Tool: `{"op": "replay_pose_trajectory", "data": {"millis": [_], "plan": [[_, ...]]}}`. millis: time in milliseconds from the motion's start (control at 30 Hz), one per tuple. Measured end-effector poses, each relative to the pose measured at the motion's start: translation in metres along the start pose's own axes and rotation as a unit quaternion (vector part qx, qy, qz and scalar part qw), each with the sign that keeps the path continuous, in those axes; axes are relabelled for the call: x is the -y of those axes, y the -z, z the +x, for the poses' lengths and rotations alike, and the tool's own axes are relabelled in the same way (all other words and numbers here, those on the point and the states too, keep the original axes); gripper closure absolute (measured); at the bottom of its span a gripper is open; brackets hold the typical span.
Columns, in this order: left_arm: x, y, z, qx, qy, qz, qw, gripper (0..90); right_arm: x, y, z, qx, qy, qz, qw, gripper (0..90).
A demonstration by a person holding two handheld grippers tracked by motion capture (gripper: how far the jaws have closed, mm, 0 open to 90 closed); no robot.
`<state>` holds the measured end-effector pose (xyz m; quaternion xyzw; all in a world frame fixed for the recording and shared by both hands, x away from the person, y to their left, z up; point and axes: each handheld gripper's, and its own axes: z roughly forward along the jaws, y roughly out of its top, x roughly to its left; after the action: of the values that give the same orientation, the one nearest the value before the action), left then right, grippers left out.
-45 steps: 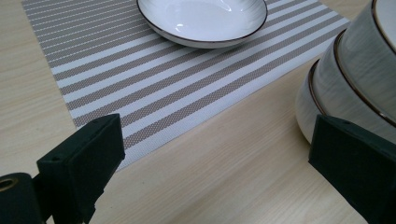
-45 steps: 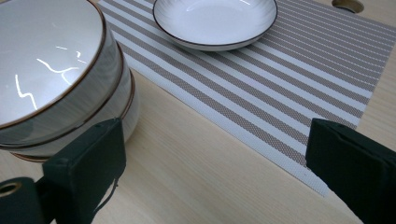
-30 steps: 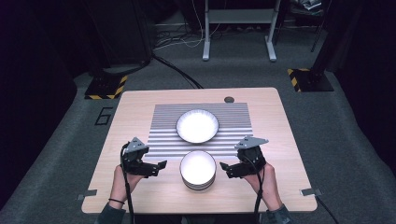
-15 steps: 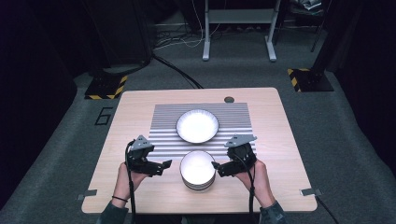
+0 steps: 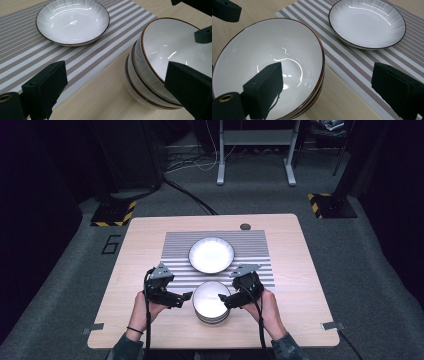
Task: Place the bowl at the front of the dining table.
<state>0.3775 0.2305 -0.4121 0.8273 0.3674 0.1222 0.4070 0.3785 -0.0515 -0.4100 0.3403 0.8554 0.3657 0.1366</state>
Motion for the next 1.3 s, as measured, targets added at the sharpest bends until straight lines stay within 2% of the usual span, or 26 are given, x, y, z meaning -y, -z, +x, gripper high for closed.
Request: {"op": "replay_pose_trajectory", "data": {"millis": [100,233,567,733,767,867,1000,1067,1133,1300], "plan": [[-0.001,-0.003,-0.002,0.003,-0.002,0.003,1.0,4.5,-0.001,-0.003,0.0,-0.001,0.007,0.0,1.0,9.6],[-0.005,-0.012,-0.007,0.008,-0.007,0.012,0.9999,4.8,-0.003,-0.011,0.002,-0.004,0.004,0.013,0.9999,10.4],[-0.01,-0.028,-0.016,0.027,-0.019,0.037,0.9988,5.1,-0.007,-0.024,0.006,-0.009,0.019,0.038,0.999,12.3],[-0.011,-0.033,-0.019,0.03,-0.023,0.045,0.9983,7.3,-0.008,-0.028,0.007,-0.01,0.018,0.047,0.9987,13.8],[-0.011,-0.035,-0.02,0.031,-0.024,0.049,0.998,13.9,-0.008,-0.031,0.007,-0.01,0.017,0.053,0.9984,14.4],[-0.011,-0.037,-0.021,0.029,-0.024,0.055,0.9978,16.3,-0.008,-0.032,0.008,-0.011,0.016,0.055,0.9983,18.5],[-0.011,-0.039,-0.022,0.028,-0.022,0.056,0.9978,24.5,-0.008,-0.033,0.009,-0.009,0.018,0.056,0.9983,27.9],[-0.012,-0.041,-0.022,0.032,-0.022,0.058,0.9975,27.7,-0.008,-0.033,0.009,-0.008,0.015,0.058,0.9982,37.3],[-0.012,-0.042,-0.023,0.038,-0.019,0.057,0.9975,36.3,-0.008,-0.033,0.009,-0.009,0.015,0.057,0.9982,40.9],[-0.013,-0.044,-0.023,0.034,-0.017,0.059,0.9975,48.0,-0.008,-0.034,0.01,-0.011,0.019,0.059,0.998,49.8]]}}
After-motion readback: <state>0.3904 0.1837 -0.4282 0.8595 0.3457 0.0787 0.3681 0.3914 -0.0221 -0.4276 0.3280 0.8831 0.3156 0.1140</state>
